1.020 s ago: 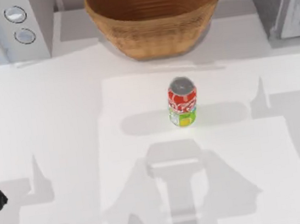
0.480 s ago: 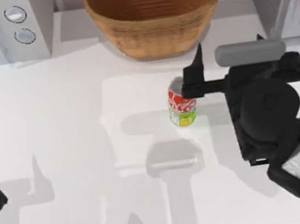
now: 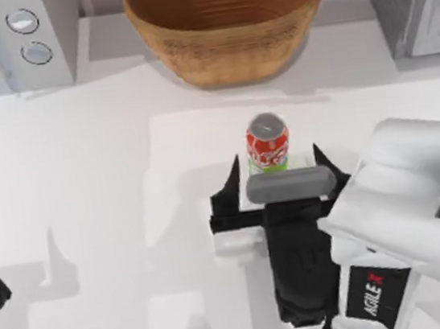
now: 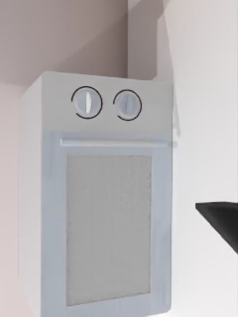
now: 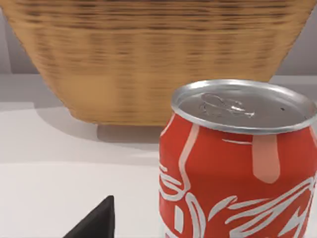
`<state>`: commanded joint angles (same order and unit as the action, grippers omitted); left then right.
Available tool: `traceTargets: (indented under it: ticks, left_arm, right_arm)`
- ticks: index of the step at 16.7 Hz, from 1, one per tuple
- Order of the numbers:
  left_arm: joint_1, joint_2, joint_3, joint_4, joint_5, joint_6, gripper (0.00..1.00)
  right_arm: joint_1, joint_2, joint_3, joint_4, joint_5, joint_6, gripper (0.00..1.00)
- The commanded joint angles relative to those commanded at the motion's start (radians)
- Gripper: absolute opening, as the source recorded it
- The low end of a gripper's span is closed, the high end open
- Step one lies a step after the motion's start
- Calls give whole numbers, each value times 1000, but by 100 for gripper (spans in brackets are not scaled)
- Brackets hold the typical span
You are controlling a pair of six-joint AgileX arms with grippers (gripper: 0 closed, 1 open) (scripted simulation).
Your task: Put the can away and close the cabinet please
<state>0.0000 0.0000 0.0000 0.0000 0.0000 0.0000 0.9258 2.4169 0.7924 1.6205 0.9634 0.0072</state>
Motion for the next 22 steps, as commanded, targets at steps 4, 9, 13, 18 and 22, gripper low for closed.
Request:
traceTargets:
  ticks: [4, 9, 13, 18, 22]
  left_arm:
    - [0, 0, 0, 0, 0, 0, 100]
    - [0, 0, 0, 0, 0, 0, 100]
    - [0, 0, 0, 0, 0, 0, 100]
    - [0, 0, 0, 0, 0, 0, 100]
    - [0, 0, 0, 0, 0, 0, 100]
  right_arm:
    - [25, 66, 22, 44, 26, 0, 100]
    - [18, 65, 22, 39, 21, 0, 100]
    - [-45, 80, 104, -22, -44, -1, 100]
    - [-109, 97, 184, -84, -107, -2, 100]
    - [-109, 97, 184, -84, -107, -2, 92]
